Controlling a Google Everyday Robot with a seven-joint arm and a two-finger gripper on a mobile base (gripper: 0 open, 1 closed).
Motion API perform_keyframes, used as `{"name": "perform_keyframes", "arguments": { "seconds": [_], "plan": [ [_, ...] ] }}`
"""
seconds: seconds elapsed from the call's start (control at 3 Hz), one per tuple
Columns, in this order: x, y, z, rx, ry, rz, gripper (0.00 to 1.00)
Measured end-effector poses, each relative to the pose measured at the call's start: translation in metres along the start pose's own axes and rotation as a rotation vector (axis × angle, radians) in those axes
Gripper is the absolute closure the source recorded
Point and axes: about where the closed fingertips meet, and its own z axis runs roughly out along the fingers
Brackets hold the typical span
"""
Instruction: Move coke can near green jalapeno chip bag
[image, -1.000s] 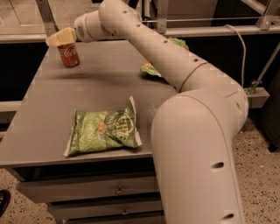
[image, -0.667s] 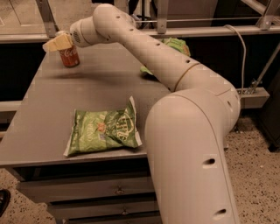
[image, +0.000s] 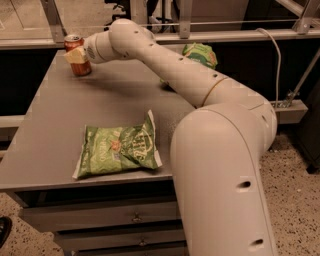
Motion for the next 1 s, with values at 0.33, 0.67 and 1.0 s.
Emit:
{"name": "perform_keyframes", "arguments": {
  "seconds": [0.33, 0.67, 1.0],
  "plan": [
    [0.001, -0.012, -0.025, 0.033, -0.035, 0.005, 0.78],
    [-0.008, -0.018, -0.073, 0.014, -0.107, -0.002, 0.99],
    [-0.010, 0.015, -0.162, -0.109, -0.141, -0.073, 1.00]
  ]
}}
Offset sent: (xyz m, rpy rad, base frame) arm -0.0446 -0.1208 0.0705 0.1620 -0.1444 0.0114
